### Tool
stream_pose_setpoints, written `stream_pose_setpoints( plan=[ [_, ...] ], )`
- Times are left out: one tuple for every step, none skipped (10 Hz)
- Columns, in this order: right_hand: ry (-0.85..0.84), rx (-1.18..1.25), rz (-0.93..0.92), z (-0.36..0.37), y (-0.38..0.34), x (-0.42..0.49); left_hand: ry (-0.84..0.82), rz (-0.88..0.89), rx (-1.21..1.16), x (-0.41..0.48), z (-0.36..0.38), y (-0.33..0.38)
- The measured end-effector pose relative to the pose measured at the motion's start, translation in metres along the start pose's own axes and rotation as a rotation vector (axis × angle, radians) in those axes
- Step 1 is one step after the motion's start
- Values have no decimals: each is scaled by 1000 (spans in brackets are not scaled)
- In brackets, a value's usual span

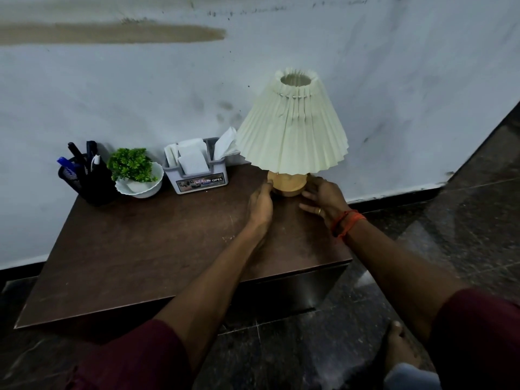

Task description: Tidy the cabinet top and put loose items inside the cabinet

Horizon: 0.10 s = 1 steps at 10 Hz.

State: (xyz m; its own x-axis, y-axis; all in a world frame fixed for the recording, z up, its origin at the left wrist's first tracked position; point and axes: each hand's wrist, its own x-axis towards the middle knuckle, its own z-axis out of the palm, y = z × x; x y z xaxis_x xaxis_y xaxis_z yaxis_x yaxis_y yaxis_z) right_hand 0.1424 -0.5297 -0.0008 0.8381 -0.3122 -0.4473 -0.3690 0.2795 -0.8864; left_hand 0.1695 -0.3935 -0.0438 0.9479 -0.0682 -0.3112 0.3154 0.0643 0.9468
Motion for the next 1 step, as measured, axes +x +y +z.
stream_pose_setpoints(
  plan=[
    [1,26,5,2,-2,-11,-7,31,-16,-20,0,16]
  ],
)
